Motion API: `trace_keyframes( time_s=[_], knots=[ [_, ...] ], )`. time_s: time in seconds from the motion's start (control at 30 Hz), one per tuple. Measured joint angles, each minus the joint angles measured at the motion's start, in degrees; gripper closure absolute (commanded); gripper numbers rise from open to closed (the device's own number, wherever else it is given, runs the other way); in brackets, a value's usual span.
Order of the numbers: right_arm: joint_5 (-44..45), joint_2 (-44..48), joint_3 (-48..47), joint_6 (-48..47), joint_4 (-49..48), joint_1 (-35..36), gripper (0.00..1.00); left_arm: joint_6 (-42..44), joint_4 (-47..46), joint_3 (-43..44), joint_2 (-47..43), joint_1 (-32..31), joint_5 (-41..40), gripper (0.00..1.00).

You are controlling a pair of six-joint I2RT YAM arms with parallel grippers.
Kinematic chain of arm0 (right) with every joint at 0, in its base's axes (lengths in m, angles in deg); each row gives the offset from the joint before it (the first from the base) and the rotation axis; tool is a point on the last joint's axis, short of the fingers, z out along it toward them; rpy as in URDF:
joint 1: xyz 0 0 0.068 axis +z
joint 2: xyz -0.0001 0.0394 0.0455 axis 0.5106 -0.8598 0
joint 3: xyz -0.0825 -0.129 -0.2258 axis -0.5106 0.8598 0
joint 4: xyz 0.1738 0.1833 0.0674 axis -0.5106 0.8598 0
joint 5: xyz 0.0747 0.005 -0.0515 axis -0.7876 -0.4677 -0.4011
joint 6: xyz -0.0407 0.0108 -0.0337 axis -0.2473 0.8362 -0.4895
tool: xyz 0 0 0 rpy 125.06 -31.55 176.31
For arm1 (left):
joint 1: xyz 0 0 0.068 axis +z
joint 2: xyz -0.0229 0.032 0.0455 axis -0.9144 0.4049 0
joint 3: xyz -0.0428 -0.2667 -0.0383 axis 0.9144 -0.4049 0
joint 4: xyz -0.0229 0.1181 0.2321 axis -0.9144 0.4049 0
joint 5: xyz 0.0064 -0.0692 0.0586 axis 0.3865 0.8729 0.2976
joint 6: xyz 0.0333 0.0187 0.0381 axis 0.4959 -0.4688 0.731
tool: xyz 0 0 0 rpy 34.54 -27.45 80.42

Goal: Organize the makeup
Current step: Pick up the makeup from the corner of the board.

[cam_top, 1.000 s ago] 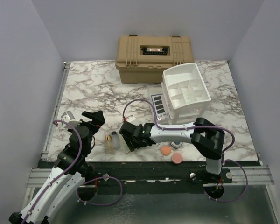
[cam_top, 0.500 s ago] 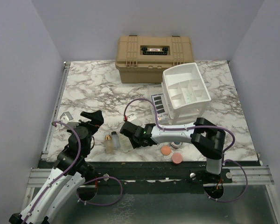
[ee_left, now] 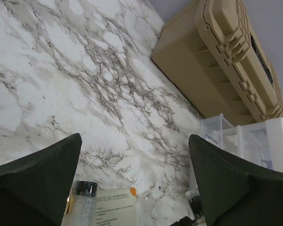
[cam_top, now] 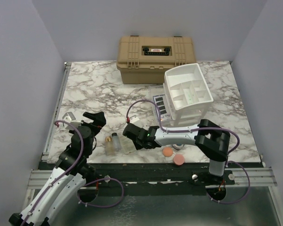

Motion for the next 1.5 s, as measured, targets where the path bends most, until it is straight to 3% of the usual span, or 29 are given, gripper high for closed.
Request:
trace_keyframes(
  time_s=[0.2,0.23,0.37,0.43,0.9,0.97,1.2,1.5],
  knots=[
    [-0.04,1.49,1.31,-0.9,0.7,0.0,0.98,0.2,-0.22,0.0,3.17,0.0,2.1,0.02],
    [-0.04,1.7,1.31,-1.14,1.03,-0.02,0.92,0.33,-0.44,0.0,3.78,0.0,2.73,0.02],
    [-0.24,2.99,1.14,-2.78,2.19,-0.02,0.52,0.94,-1.05,0.0,6.12,0.0,4.33,0.02],
    [-0.81,3.26,0.5,-3.54,2.49,-0.02,0.4,1.27,-1.16,0.0,6.62,0.0,4.55,0.02],
    [-5.6,-3.37,-10.4,-9.92,2.62,0.09,0.17,1.73,3.67,0.87,-3.04,0.0,-0.9,0.02],
    [-5.92,-4.48,-10.4,-10.1,2.69,0.31,0.09,1.84,4.61,1.27,-4.11,0.0,-2.08,0.02],
    [-4.57,-6.6,-9.73,-10.14,2.69,0.92,0.09,2.38,6.97,2.34,-4.57,0.0,-4.35,0.02],
    [-0.11,-1.29,-0.7,-5.6,-2.27,1.01,0.43,2.38,7.65,2.67,-4.59,0.0,-4.68,0.02]
  ],
)
